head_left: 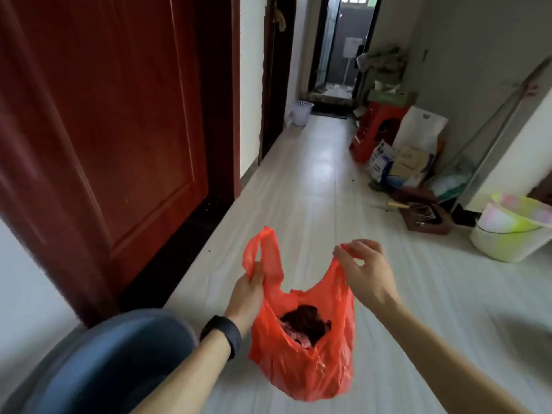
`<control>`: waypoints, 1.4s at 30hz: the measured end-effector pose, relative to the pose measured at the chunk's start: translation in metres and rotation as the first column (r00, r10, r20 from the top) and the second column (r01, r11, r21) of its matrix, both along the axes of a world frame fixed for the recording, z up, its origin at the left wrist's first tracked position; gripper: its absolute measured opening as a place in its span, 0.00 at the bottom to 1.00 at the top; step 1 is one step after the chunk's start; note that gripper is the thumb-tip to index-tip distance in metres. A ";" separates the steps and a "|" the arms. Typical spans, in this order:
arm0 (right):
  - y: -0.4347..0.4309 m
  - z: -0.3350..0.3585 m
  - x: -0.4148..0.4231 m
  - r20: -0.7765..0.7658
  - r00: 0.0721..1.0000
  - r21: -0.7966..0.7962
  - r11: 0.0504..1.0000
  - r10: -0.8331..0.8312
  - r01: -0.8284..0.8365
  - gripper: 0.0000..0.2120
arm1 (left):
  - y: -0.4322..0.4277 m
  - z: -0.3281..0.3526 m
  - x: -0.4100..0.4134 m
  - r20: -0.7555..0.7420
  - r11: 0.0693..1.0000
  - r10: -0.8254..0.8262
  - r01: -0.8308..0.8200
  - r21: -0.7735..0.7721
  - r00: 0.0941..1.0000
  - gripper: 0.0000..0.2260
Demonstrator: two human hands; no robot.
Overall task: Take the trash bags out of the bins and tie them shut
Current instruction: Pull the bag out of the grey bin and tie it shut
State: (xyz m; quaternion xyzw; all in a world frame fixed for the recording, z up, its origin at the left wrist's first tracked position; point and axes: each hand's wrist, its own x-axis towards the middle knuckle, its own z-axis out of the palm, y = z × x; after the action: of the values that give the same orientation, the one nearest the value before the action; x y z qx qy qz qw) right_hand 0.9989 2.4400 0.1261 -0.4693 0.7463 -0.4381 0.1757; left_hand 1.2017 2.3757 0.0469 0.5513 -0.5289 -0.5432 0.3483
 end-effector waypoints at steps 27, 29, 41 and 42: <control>0.078 -0.203 -0.041 0.451 0.883 -0.055 0.984 -0.127 0.170 0.47 | 0.060 -0.134 0.004 -0.052 0.971 0.235 -0.237 -0.041 0.971 0.19; 0.090 -0.212 -0.034 0.423 0.903 -0.006 0.997 -0.069 0.079 0.48 | 0.060 -0.136 0.002 -0.051 0.979 0.202 -0.203 -0.023 0.978 0.05; 0.051 -0.218 -0.012 0.060 0.971 0.084 0.968 0.233 -0.238 0.15 | 0.042 -0.133 -0.025 0.278 0.967 0.249 -0.252 -0.026 0.928 0.28; 0.040 -0.216 -0.009 0.053 0.970 0.065 0.968 0.238 -0.241 0.15 | 0.036 -0.133 -0.029 0.286 0.973 0.224 -0.228 -0.021 0.931 0.30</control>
State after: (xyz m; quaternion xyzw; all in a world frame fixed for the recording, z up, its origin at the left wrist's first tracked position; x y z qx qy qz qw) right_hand 0.9897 2.4804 -0.0897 -0.5394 0.6953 -0.3972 0.2605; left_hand 1.1731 2.4122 -0.0865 0.6836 -0.5034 -0.4171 0.3245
